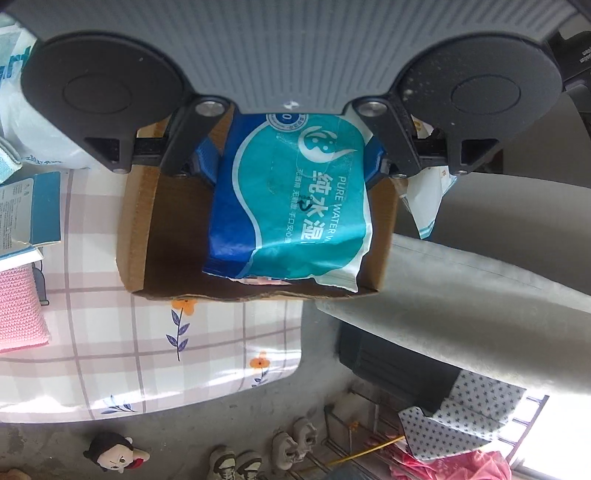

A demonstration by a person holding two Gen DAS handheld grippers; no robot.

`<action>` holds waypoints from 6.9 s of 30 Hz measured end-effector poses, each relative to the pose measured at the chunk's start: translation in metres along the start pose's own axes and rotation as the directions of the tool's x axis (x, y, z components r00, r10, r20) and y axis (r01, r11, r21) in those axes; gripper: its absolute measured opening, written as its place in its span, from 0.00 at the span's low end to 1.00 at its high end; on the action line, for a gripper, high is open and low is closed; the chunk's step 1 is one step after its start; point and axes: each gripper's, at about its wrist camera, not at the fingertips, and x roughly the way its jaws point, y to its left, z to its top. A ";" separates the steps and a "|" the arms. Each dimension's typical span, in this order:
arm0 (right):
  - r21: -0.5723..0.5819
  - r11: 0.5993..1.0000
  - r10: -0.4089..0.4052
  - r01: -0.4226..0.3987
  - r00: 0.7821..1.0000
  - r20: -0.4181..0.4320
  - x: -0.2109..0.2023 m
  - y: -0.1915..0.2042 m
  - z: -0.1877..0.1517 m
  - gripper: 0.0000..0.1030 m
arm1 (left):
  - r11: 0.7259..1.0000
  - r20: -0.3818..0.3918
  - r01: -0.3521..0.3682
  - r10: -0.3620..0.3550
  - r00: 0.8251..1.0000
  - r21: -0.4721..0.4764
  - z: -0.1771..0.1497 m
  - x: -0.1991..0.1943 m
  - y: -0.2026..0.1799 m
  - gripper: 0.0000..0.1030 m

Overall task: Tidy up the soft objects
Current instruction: 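Carry the wipes pack with the right tool while the left carries the cotton-swab bag to the box, then release the wipes pack with the right gripper while the left releases the swab bag into the box, then move both tools from the box back to the items on the table, then grasp the white yogurt cup with the left gripper while the right grasps the gold tissue pack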

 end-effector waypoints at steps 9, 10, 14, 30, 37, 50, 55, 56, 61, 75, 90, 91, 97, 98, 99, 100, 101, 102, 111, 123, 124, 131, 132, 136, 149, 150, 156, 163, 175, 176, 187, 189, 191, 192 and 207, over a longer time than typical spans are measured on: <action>-0.067 0.949 -0.310 0.309 0.951 -0.007 0.058 0.017 -0.019 0.72 | 1.000 -0.097 0.005 -0.002 0.995 0.027 -0.015 0.049 0.018 0.38; -0.069 0.940 -0.334 0.333 0.943 -0.003 0.059 0.016 -0.021 0.72 | 0.999 -0.104 0.004 0.000 0.995 0.033 -0.017 0.052 0.018 0.38; -0.082 0.925 -0.370 0.370 0.929 0.014 0.062 0.020 -0.024 0.74 | 0.998 -0.118 0.000 0.007 0.993 0.055 -0.020 0.059 0.019 0.38; -0.036 0.978 -0.204 0.208 0.975 0.089 0.036 0.017 -0.018 0.62 | 0.989 -0.118 -0.080 0.094 0.989 0.122 -0.029 0.072 0.019 0.39; -0.034 0.985 -0.166 0.170 0.981 0.097 0.027 0.019 -0.026 0.63 | 0.980 -0.106 -0.094 0.114 0.988 0.175 -0.023 0.088 0.009 0.42; -0.003 0.990 -0.143 0.144 0.986 0.086 0.026 0.004 -0.034 0.63 | 0.933 -0.016 -0.153 0.167 0.986 0.325 -0.021 0.079 -0.012 0.71; 0.015 0.995 -0.096 0.095 0.989 0.112 0.014 -0.003 -0.035 0.63 | 0.949 -0.043 -0.105 0.123 0.992 0.298 -0.028 0.059 -0.009 0.70; 0.015 0.996 -0.087 0.086 0.989 0.118 0.011 -0.004 -0.035 0.63 | 0.952 -0.054 -0.087 0.107 0.993 0.294 -0.030 0.055 -0.009 0.68; 0.023 1.000 -0.018 0.015 0.988 0.153 -0.010 -0.013 -0.038 0.63 | 0.957 -0.099 -0.014 0.044 0.994 0.290 -0.039 0.040 -0.015 0.65; 0.088 0.966 0.221 -0.243 0.954 0.203 -0.059 -0.055 -0.060 0.97 | 0.962 -0.075 -0.016 0.038 0.996 0.273 -0.049 -0.003 -0.061 0.79; 0.053 0.979 0.174 -0.195 0.947 0.270 -0.220 -0.212 -0.042 0.99 | 0.971 -0.026 0.091 -0.087 0.996 0.222 -0.101 -0.067 -0.235 0.90; 0.058 0.986 0.136 -0.157 0.952 0.274 -0.234 -0.231 -0.040 0.99 | 0.969 -0.022 0.104 -0.102 0.995 0.225 -0.103 -0.069 -0.248 0.91; 0.130 0.991 -0.037 0.006 0.971 0.237 -0.267 -0.331 -0.035 0.99 | 0.938 -0.054 0.182 -0.174 0.983 0.293 -0.116 -0.060 -0.328 0.93; 0.158 0.987 -0.035 0.000 0.974 0.224 -0.266 -0.346 -0.033 0.99 | 0.930 -0.054 0.186 -0.179 0.982 0.317 -0.119 -0.057 -0.340 0.93; 0.187 0.982 -0.027 -0.013 0.978 0.208 -0.263 -0.362 -0.030 0.99 | 0.921 -0.057 0.191 -0.183 0.982 0.340 -0.122 -0.053 -0.351 0.93; 0.217 0.976 -0.021 -0.022 0.981 0.192 -0.258 -0.374 -0.027 0.99 | 0.909 -0.066 0.201 -0.190 0.980 0.365 -0.127 -0.047 -0.363 0.93; 0.252 0.967 0.000 -0.045 0.985 0.173 -0.252 -0.387 -0.023 0.99 | 0.899 -0.080 0.213 -0.197 0.977 0.383 -0.130 -0.040 -0.374 0.92; 0.281 0.957 0.035 -0.077 0.988 0.154 -0.242 -0.397 -0.018 0.99 | 0.892 -0.096 0.222 -0.200 0.975 0.394 -0.133 -0.033 -0.383 0.90; 0.515 0.846 0.185 -0.137 0.982 -0.044 -0.151 -0.439 0.028 0.93 | 0.914 -0.211 0.276 -0.219 0.953 0.296 -0.133 0.027 -0.420 0.65; 0.597 0.798 0.235 -0.078 0.953 -0.190 -0.087 -0.449 0.041 0.36 | 0.925 -0.261 0.250 -0.175 0.949 0.288 -0.129 0.062 -0.442 0.52; 0.595 0.800 0.237 -0.078 0.952 -0.192 -0.086 -0.451 0.041 0.33 | 0.924 -0.267 0.264 -0.191 0.945 0.275 -0.128 0.061 -0.441 0.52; 0.552 0.827 0.237 -0.107 0.957 -0.169 -0.107 -0.451 0.039 0.29 | 0.901 -0.223 0.294 -0.230 0.947 0.320 -0.131 0.038 -0.454 0.54; 0.538 0.835 0.235 -0.115 0.958 -0.161 -0.113 -0.451 0.042 0.29 | 0.897 -0.211 0.305 -0.246 0.946 0.319 -0.131 0.034 -0.456 0.55; 0.455 0.878 0.219 -0.146 0.969 -0.111 -0.136 -0.445 0.055 0.29 | 0.883 -0.141 0.331 -0.301 0.943 0.331 -0.128 0.022 -0.464 0.59; -0.003 0.990 0.142 -0.142 0.988 -0.062 -0.182 -0.431 0.086 0.23 | 0.828 -0.091 0.269 -0.259 0.962 0.492 -0.156 0.023 -0.477 0.59; -0.026 0.989 0.141 -0.143 0.987 -0.072 -0.182 -0.430 0.080 0.23 | 0.820 -0.091 0.265 -0.255 0.963 0.507 -0.159 0.021 -0.476 0.60; -0.057 0.991 0.112 -0.118 0.989 -0.093 -0.187 -0.427 0.056 0.25 | 0.808 -0.088 0.218 -0.204 0.975 0.547 -0.165 0.015 -0.470 0.69; 0.087 0.987 0.130 -0.133 0.991 0.039 -0.227 -0.447 0.053 0.35 | 0.787 -0.096 0.201 -0.178 0.979 0.583 -0.154 0.022 -0.484 0.88; 0.192 0.974 0.090 -0.120 0.983 0.159 -0.274 -0.475 0.007 0.47 | 0.893 -0.313 0.283 -0.173 0.934 0.349 -0.136 0.062 -0.489 0.84; 0.186 0.975 0.091 -0.123 0.981 0.171 -0.278 -0.475 0.005 0.47 | 0.895 -0.316 0.286 -0.177 0.932 0.342 -0.136 0.062 -0.489 0.84; -0.072 0.997 0.050 -0.040 0.988 0.146 -0.299 -0.456 -0.023 0.76 | 0.929 -0.361 0.261 -0.156 0.920 0.263 -0.122 0.078 -0.483 0.74; -0.180 0.984 0.026 -0.012 0.997 0.074 -0.282 -0.441 -0.029 0.77 | 0.929 -0.369 0.261 -0.153 0.917 0.263 -0.121 0.080 -0.485 0.73; -0.318 0.948 -0.016 0.018 1.000 0.009 -0.263 -0.422 -0.039 0.77 | 0.926 -0.372 0.259 -0.146 0.917 0.274 -0.121 0.080 -0.488 0.70; -0.384 0.923 -0.035 0.026 0.999 -0.016 -0.252 -0.413 -0.043 0.77 | 0.925 -0.373 0.260 -0.146 0.916 0.278 -0.121 0.079 -0.490 0.67; -0.673 0.737 -0.135 -0.056 0.964 -0.228 -0.159 -0.376 -0.066 0.49 | 0.921 -0.376 0.269 -0.151 0.914 0.283 -0.122 0.079 -0.490 0.66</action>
